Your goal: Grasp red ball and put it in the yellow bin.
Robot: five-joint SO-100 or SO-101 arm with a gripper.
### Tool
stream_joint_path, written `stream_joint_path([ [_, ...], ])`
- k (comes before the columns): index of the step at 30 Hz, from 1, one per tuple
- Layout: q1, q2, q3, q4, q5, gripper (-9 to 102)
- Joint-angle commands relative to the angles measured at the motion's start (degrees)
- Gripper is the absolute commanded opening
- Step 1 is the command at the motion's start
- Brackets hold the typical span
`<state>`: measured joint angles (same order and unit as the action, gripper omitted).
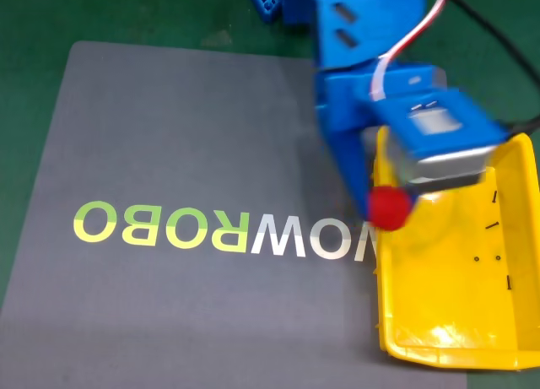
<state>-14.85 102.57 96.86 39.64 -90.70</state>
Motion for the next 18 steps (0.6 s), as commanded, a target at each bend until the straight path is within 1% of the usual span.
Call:
stream_joint_path([
  [1,-5.10,4.39,-0.18,0.09,0.70,1],
  [8,-11.95,3.60,1.49,0.88,0.35,1],
  [18,-13.45,1.23,1.49,0.09,0.18,2],
])
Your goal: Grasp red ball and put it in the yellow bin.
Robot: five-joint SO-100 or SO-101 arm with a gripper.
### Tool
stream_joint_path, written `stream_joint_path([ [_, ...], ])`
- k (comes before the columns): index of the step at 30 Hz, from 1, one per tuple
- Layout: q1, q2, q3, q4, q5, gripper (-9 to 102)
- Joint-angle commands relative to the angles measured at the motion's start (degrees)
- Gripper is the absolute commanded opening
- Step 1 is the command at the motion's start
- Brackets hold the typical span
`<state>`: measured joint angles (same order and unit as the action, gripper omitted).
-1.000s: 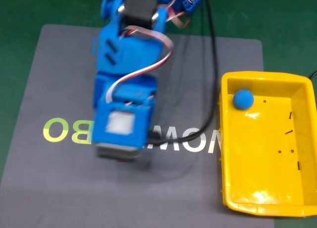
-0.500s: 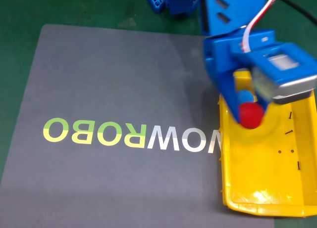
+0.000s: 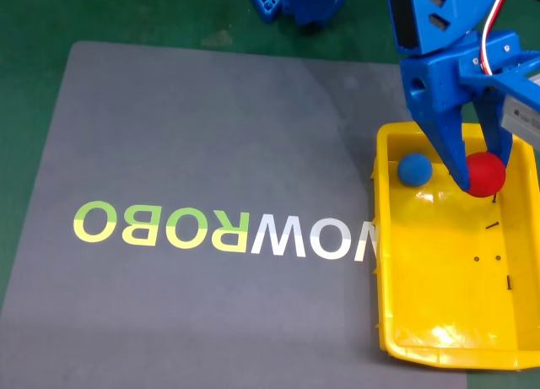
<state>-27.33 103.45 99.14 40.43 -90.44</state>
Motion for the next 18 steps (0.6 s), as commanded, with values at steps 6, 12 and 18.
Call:
stream_joint_path([
  [6,-0.35,0.35,-0.79,-0.88,0.00,24],
  [12,0.00,0.26,-0.79,-1.49,0.00,27],
  [18,0.18,0.53,-0.88,-1.67,0.00,27],
])
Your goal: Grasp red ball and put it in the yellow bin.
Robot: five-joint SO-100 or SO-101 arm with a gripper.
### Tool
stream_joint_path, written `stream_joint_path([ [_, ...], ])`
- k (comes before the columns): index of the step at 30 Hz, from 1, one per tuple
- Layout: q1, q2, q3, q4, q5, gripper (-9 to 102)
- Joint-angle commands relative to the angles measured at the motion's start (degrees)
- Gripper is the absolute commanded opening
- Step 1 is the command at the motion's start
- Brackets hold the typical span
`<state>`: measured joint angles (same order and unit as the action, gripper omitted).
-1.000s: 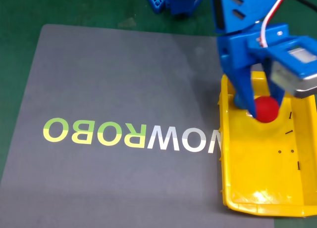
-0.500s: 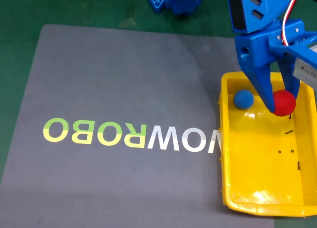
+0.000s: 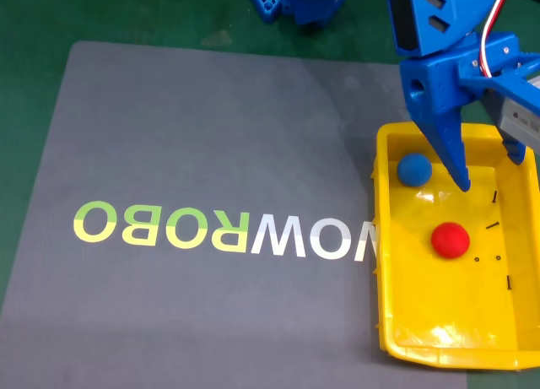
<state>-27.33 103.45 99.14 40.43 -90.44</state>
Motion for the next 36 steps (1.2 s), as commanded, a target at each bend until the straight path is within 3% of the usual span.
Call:
stream_joint_path([
  [1,0.26,0.62,-0.88,-1.67,0.00,27],
  [16,2.20,7.12,2.72,-0.97,-0.35,22],
  [22,5.80,28.48,23.91,0.97,-2.90,0],
  [28,12.57,53.35,47.99,7.38,-8.44,0],
  [36,18.37,75.23,65.21,22.41,-8.53,0],
])
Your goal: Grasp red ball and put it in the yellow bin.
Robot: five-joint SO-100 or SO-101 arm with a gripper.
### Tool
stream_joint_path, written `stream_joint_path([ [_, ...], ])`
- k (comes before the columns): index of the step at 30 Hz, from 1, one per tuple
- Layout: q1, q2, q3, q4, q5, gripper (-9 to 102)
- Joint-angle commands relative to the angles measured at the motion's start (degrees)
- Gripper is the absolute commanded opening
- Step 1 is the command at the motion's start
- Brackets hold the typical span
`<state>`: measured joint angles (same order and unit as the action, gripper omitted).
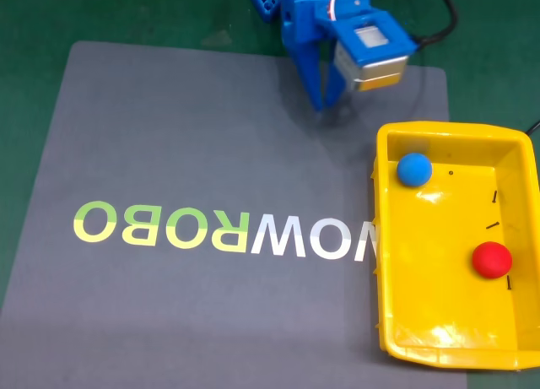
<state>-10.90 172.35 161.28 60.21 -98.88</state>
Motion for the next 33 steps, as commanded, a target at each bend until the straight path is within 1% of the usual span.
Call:
stream_joint_path([
  [1,2.46,8.26,4.66,4.04,0.00,0],
  [3,3.34,11.43,7.12,6.86,0.44,0],
  [8,5.71,17.75,13.36,10.90,0.18,0],
  [13,7.21,18.19,16.08,13.89,0.97,0],
  [17,7.38,18.28,16.26,18.72,1.05,0],
  [33,7.38,18.28,16.35,18.98,1.58,0],
])
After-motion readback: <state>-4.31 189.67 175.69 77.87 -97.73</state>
